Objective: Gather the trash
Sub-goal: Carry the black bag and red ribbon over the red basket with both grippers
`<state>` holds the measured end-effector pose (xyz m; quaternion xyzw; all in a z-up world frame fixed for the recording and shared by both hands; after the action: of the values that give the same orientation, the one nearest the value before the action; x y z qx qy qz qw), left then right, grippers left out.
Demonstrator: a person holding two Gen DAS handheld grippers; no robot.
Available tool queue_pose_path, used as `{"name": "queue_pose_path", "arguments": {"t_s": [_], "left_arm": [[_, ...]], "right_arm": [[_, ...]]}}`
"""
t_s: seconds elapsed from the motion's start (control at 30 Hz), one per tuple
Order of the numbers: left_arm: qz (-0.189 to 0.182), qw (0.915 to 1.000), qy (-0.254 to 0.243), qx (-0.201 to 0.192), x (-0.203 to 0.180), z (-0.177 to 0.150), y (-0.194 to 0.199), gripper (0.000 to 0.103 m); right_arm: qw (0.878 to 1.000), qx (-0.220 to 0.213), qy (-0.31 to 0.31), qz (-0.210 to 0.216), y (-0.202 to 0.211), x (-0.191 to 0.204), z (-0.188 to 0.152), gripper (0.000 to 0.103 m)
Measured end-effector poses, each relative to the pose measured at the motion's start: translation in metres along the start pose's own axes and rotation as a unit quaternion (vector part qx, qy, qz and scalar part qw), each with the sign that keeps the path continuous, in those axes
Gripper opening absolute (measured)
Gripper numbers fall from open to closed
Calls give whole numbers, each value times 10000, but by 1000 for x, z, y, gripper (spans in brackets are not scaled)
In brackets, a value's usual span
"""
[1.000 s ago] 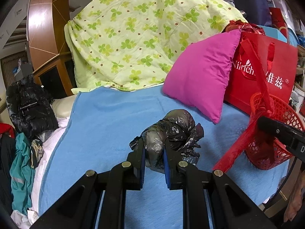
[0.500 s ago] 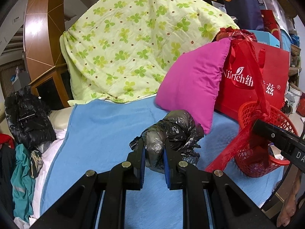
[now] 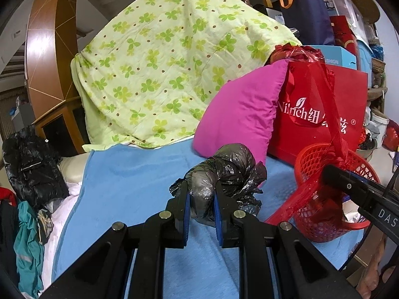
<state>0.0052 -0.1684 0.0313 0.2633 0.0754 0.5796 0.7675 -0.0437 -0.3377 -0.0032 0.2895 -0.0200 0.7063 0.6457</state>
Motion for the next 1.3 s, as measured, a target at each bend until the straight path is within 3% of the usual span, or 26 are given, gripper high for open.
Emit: {"name": "queue_pose_path", "arguments": {"t_s": [1.3], "left_arm": [[-587,9963,-584,-220,-95,36,0,18]], "right_arm": [[9962,-475,-652,-324,44,-69,23,37]]}}
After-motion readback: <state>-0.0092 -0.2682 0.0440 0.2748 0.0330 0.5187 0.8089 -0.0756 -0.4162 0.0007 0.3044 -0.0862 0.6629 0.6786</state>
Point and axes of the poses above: each gripper's, at about its wrist camera, not at the fingertips, and y roughly against the way its jaws point, x to its left, z to its top, the point moved 9 cm from there along -y, roughly the way its jaws point, and after that the axes turned 4 degrees about x, right-handed, at the moved point
